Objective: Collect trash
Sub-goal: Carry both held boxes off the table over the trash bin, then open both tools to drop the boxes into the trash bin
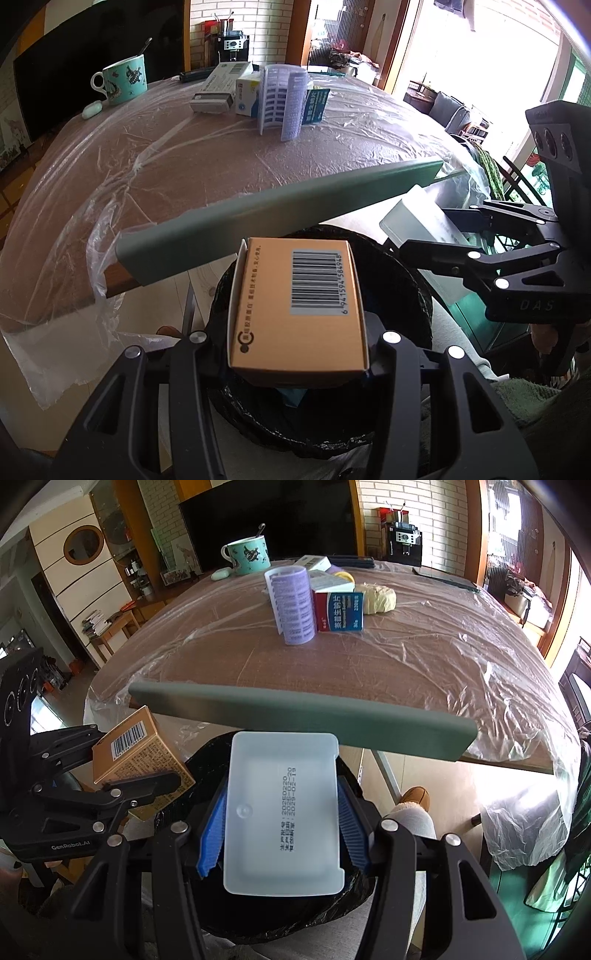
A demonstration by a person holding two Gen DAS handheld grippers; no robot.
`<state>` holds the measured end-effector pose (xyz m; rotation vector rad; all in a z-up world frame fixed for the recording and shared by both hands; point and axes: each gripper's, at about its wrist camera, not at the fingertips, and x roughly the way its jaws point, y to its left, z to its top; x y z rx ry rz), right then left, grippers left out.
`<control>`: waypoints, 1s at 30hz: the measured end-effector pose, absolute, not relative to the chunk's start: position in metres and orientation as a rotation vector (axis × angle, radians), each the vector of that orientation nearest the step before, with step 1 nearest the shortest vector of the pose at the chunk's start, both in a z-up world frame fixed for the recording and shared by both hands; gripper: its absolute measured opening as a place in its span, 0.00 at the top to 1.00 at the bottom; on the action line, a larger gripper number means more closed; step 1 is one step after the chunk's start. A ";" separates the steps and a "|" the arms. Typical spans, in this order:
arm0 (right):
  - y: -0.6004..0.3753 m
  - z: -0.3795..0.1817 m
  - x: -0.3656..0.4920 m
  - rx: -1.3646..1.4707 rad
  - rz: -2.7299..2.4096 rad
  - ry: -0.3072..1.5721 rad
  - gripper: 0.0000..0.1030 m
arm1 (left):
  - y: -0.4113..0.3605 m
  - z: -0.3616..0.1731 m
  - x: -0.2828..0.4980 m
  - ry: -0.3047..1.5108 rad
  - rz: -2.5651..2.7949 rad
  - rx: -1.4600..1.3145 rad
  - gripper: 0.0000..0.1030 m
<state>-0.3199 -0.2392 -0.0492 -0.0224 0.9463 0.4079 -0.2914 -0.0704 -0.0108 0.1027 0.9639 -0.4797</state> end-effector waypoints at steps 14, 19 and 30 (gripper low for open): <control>-0.233 -0.066 -0.318 -0.031 0.417 0.982 0.47 | -0.070 -0.029 -0.289 1.001 -0.468 0.102 0.52; -0.232 -0.071 -0.317 -0.033 0.417 0.994 0.47 | -0.072 -0.034 -0.287 1.009 -0.463 0.112 0.52; -0.229 -0.083 -0.312 -0.036 0.414 1.017 0.47 | -0.076 -0.046 -0.283 1.031 -0.458 0.126 0.52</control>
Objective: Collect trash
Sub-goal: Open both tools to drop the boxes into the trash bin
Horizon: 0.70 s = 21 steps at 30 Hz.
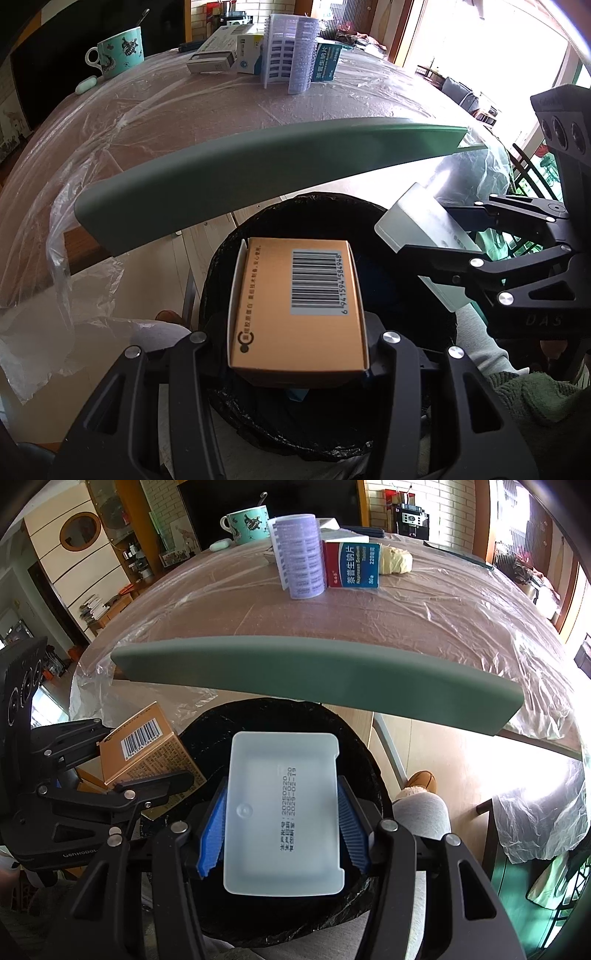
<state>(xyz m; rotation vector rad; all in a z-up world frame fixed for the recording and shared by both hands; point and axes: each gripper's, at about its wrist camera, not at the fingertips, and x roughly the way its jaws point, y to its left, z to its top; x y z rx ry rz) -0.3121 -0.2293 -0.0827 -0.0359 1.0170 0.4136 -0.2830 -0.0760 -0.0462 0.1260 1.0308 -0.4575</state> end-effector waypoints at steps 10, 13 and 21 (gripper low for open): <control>-0.227 -0.093 -0.307 -0.034 0.405 1.038 0.47 | -0.075 -0.057 -0.278 1.043 -0.447 0.141 0.52; -0.227 -0.096 -0.306 -0.034 0.403 1.044 0.47 | -0.076 -0.059 -0.277 1.047 -0.444 0.143 0.52; -0.228 -0.101 -0.304 -0.036 0.392 1.057 0.47 | -0.078 -0.066 -0.274 1.060 -0.440 0.147 0.52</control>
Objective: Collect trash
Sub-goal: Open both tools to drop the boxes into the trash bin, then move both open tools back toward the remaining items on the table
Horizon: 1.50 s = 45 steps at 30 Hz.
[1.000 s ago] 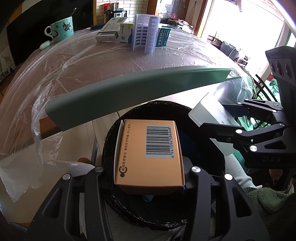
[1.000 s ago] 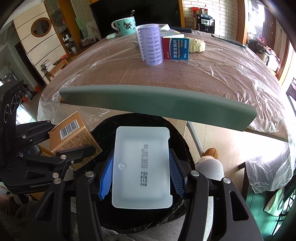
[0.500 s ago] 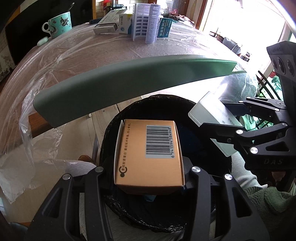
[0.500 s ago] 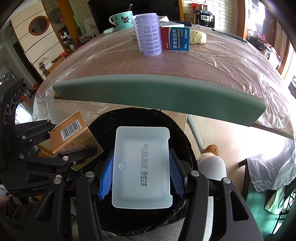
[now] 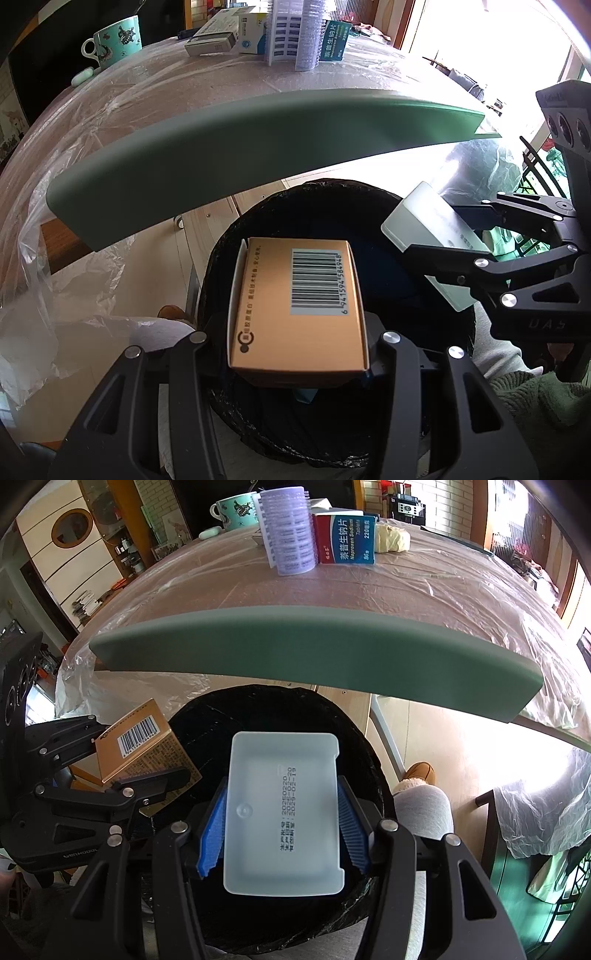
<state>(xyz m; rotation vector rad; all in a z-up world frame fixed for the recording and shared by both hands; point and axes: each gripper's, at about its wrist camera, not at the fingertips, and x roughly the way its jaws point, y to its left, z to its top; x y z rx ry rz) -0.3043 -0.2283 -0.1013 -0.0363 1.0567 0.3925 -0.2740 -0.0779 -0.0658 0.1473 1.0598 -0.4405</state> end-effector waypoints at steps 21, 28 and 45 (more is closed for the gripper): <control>-0.229 -0.113 -0.304 -0.047 0.370 1.085 0.47 | -0.079 -0.079 -0.268 1.087 -0.421 0.169 0.52; -0.231 -0.119 -0.301 -0.051 0.356 1.098 0.47 | -0.082 -0.084 -0.265 1.095 -0.419 0.172 0.52; -0.266 -0.046 -0.324 -0.044 0.338 0.862 0.25 | -0.066 -0.024 -0.285 0.956 -0.487 0.100 0.28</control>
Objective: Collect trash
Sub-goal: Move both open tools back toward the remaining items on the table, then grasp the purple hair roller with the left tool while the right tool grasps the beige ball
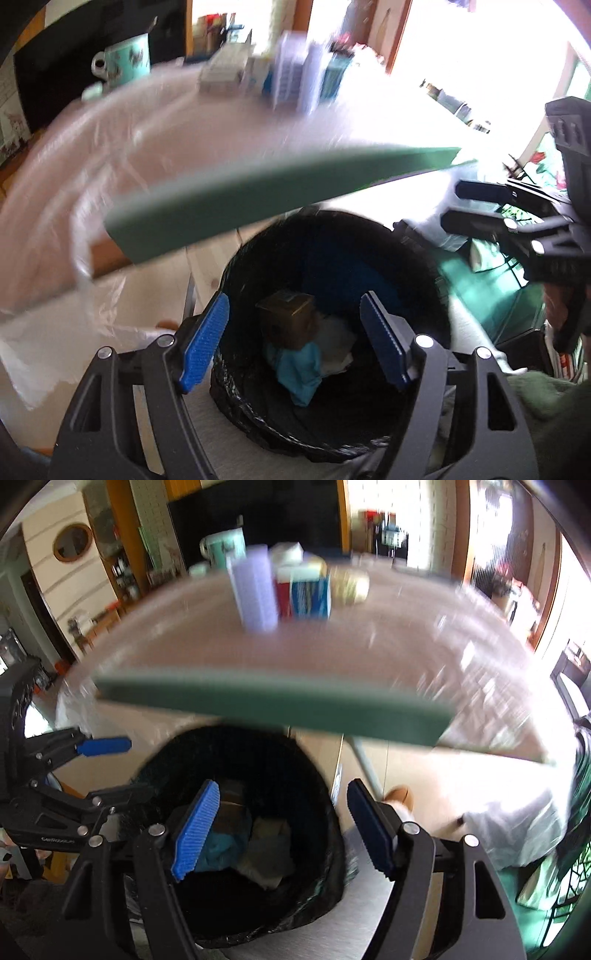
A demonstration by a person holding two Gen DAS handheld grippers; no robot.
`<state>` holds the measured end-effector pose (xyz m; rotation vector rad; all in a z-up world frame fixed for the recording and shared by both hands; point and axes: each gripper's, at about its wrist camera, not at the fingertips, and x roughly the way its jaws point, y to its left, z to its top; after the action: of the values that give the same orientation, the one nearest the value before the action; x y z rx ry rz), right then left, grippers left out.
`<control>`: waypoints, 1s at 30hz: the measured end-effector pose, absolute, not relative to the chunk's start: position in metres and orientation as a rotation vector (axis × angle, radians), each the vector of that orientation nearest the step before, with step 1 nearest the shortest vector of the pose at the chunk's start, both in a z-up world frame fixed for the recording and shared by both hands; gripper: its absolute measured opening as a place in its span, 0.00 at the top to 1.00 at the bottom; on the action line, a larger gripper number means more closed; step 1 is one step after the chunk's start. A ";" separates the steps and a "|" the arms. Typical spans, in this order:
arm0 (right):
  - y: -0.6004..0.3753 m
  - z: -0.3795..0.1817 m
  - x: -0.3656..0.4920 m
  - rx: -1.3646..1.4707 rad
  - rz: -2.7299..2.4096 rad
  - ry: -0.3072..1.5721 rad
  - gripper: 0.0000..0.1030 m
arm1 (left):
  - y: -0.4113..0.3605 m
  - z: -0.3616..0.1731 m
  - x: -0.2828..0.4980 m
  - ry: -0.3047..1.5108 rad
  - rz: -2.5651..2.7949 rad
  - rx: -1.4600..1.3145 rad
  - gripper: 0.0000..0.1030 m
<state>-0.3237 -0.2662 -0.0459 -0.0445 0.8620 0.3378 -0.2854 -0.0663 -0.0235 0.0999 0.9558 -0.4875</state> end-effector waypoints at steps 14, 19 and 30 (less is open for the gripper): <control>-0.289 0.025 -0.249 -0.083 0.244 0.623 0.04 | -0.082 0.070 -0.242 0.628 -0.520 0.137 0.02; -0.275 0.016 -0.202 -0.147 0.255 0.679 0.15 | -0.097 0.058 -0.208 0.676 -0.538 0.139 0.02; -0.245 -0.006 -0.151 -0.180 0.434 0.789 0.34 | -0.116 0.035 -0.165 0.744 -0.558 0.201 0.13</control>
<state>-0.1509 -0.2451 -0.0055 -0.1798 0.7889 0.4335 -0.1654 -0.1162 0.0351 0.2009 0.7441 -0.5584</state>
